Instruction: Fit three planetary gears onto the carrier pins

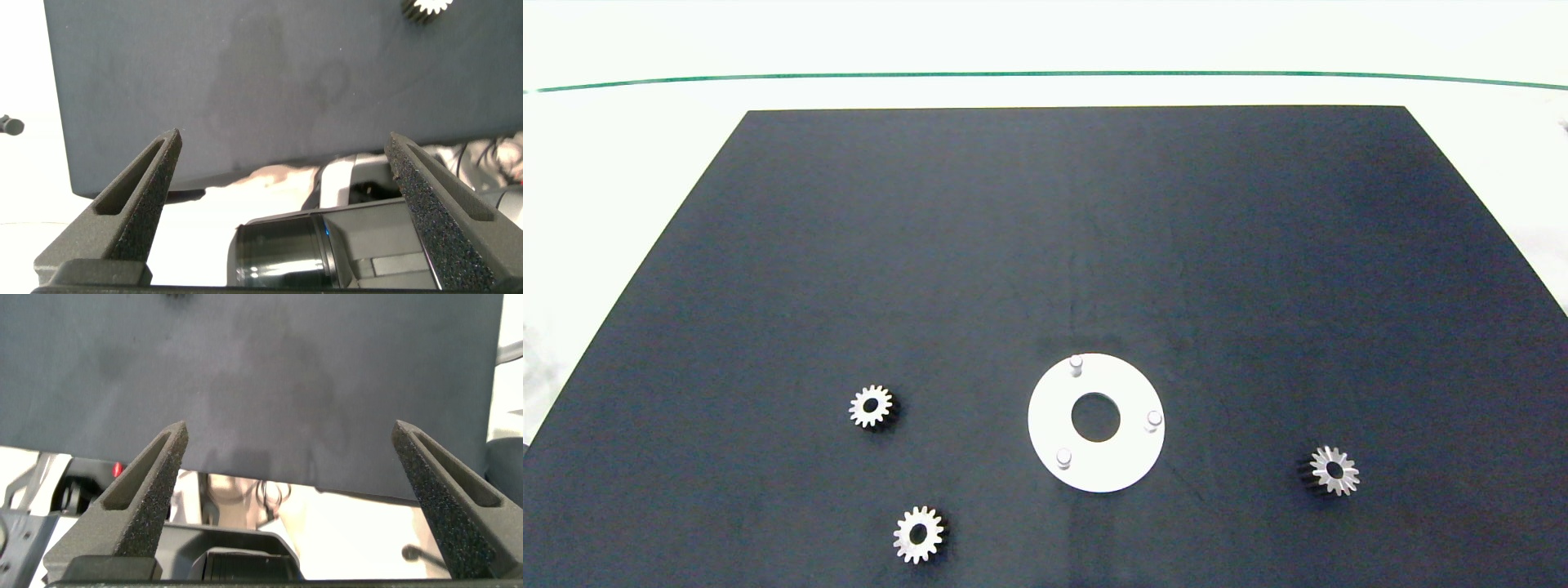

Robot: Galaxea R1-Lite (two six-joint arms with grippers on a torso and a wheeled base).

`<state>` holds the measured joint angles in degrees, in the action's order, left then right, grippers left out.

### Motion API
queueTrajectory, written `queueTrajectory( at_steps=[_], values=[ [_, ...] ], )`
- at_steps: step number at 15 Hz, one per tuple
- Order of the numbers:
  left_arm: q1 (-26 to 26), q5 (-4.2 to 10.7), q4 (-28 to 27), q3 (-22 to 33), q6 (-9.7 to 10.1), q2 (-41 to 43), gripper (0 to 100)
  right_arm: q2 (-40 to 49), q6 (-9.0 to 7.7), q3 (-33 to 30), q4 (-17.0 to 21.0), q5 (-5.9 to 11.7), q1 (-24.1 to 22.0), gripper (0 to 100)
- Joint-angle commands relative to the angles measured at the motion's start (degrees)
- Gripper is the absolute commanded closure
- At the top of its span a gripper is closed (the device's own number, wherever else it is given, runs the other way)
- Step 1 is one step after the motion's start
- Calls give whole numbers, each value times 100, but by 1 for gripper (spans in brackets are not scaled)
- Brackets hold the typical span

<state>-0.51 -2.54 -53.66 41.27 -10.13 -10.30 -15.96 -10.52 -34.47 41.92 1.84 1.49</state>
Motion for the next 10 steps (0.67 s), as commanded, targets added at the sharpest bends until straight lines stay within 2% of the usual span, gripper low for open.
queueTrajectory(
  at_steps=[1,5,7,8,10],
  values=[
    [-28,-19,-30,215,-121,-912,0,-1419,-20,-261,26,-17,176,0],
    [-274,-36,31,567,-77,-1747,0,-2482,33,-420,-70,-96,150,0],
    [-274,-36,233,558,-6,-2090,0,-2913,41,-446,-378,-96,124,0],
    [-274,-45,269,549,55,-2257,0,-3168,76,-446,-545,-105,106,0],
    [-274,-80,286,540,73,-2424,0,-3519,279,-455,-738,-61,124,0]
  ],
)
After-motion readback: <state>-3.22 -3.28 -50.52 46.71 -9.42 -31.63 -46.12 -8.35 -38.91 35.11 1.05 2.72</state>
